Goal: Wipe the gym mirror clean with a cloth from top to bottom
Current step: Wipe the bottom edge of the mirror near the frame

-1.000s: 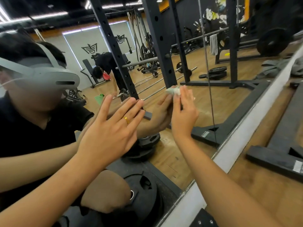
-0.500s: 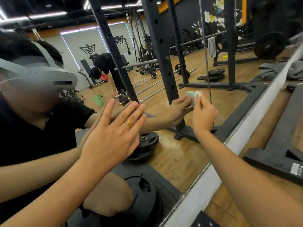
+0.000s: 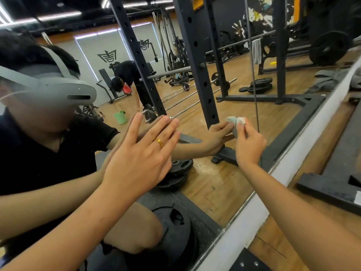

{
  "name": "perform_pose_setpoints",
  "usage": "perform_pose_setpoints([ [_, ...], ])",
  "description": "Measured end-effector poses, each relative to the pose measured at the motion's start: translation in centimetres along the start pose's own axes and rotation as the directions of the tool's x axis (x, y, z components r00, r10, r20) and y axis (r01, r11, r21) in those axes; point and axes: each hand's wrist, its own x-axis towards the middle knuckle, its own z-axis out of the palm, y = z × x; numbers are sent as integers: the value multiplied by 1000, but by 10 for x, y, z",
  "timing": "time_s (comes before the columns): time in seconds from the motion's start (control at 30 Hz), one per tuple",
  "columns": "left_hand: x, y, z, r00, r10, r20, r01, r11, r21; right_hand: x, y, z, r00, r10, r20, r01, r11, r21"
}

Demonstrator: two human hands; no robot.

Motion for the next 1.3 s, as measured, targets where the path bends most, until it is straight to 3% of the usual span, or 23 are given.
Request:
perform_pose_setpoints([
  [0.27,0,0,-1,1000,3,-5,-3,1000,19,12,4,2,972,226,-60,-227,974,-10],
  [0.43,0,0,-1,1000,9,3,-9,1000,3,-20,12,1,984,168,-51,-168,986,-2],
  [0.67,-1,0,2,1000,7,1,-7,1000,-23,22,3,0,961,262,-91,-261,965,22],
  [0.97,-1,3,5,1000,1,-10,-1,999,-41,2,2,-8,987,155,-51,-156,988,-13],
  [1.07,0,3,3,1000,6,-2,-6,999,-35,6,1,-5,976,210,-51,-210,978,8],
  [1.3,-1,3,2,1000,6,-8,-6,1000,10,-93,10,-8,986,160,39,-162,985,50],
])
